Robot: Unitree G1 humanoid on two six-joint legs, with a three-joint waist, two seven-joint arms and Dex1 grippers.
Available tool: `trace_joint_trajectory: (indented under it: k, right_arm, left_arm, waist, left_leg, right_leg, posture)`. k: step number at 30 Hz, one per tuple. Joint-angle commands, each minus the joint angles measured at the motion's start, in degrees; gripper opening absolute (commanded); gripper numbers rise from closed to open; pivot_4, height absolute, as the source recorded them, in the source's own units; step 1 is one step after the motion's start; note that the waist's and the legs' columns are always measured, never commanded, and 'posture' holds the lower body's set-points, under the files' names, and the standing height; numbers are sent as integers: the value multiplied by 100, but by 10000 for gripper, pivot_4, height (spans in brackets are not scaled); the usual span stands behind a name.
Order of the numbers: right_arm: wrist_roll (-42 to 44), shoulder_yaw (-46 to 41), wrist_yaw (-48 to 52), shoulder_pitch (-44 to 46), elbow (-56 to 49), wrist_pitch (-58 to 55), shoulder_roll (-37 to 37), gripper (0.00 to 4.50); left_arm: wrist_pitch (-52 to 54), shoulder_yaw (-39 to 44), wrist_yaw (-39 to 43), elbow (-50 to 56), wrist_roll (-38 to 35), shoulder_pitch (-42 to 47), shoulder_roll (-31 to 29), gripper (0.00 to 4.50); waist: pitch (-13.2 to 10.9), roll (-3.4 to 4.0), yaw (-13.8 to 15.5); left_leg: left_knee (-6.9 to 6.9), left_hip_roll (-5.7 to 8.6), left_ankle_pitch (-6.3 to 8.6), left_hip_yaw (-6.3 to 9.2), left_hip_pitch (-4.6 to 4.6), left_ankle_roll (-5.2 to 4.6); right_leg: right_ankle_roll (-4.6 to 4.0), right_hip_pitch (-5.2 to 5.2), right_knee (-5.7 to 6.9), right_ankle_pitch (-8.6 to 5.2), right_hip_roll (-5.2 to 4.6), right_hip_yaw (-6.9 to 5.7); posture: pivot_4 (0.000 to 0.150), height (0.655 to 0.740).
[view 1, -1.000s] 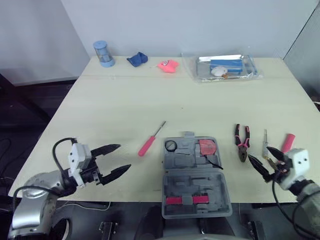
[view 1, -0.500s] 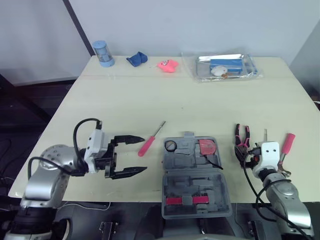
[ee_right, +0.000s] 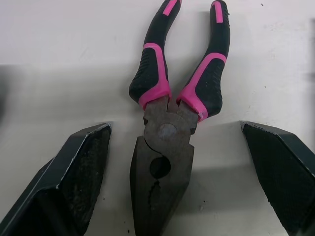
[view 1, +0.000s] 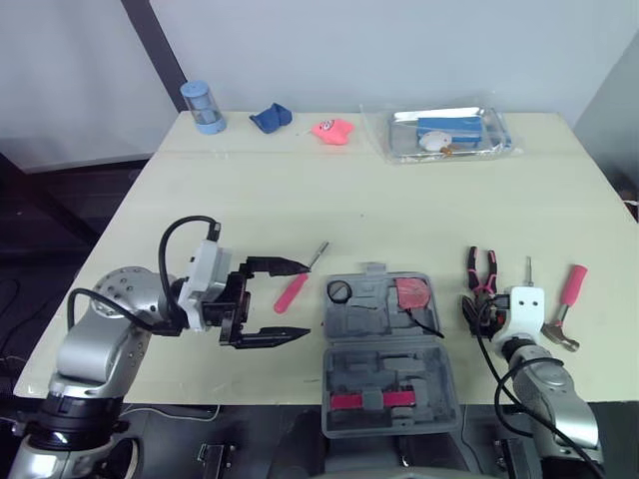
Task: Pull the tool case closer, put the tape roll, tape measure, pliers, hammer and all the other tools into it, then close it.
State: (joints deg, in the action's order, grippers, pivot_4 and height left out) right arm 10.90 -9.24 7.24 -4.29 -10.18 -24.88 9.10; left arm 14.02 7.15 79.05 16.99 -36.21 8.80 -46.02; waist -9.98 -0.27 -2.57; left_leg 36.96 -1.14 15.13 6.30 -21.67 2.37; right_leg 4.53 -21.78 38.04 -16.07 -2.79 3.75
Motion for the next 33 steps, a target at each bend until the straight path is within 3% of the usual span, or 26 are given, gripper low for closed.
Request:
trace_joint_trajectory:
  k: [1,5,6,17,26,29,33]
  right_arm:
    - [81,-31,13,21,73,-52,-44,31215]
    - [43,-45,-9,12,82,-59,-53,12186]
    - [30,-45,-8,7,83,-47,-51,9403]
    - [-93,-11,589,-194,-352,380,584,9528]
    - [782,6,2919,-94,-1255,691,2212,9528]
    - [1122,291,3837,72,-1474,439,2845,9528]
    - [917,1062,4917,735,-1348,402,3668,9528]
  left_arm:
    - [24,63,18,202,-127,49,-76,45000]
    - [45,79,12,209,-146,45,-53,45000]
    - [51,81,7,209,-151,47,-48,45000]
    - [32,117,-55,160,-214,44,28,45000]
    - [-214,249,132,-154,-167,-62,-30,45000]
    - [-238,254,355,-318,-162,-43,-128,45000]
    - [-341,251,674,-594,-119,62,-279,45000]
  waist:
    - [0,0,0]
    - [0,0,-4]
    - [0,0,-2]
    - [-2,3,7]
    - [-10,16,-4]
    - [-11,15,6]
    - [-16,5,16]
  left_leg:
    - [0,0,0,0,0,0]
    - [0,0,0,0,0,0]
    - [0,0,0,0,0,0]
    - [-1,-1,0,-1,-2,0]
    - [-1,-2,0,-2,-3,0]
    - [0,-2,0,-2,-4,-1]
    - [4,-2,0,-1,-7,-1]
  right_leg:
    - [0,0,0,0,0,0]
    - [0,0,0,0,1,0]
    - [0,0,0,0,1,0]
    - [0,-1,-2,0,1,0]
    - [0,-4,-1,0,3,2]
    - [0,-3,-2,0,3,2]
    - [0,-3,-3,0,2,-1]
  posture:
    - [1500,7400]
    - [1500,7400]
    - [1500,7400]
    - [1500,7400]
    - [1500,7400]
    - [1500,7400]
    - [1500,7400]
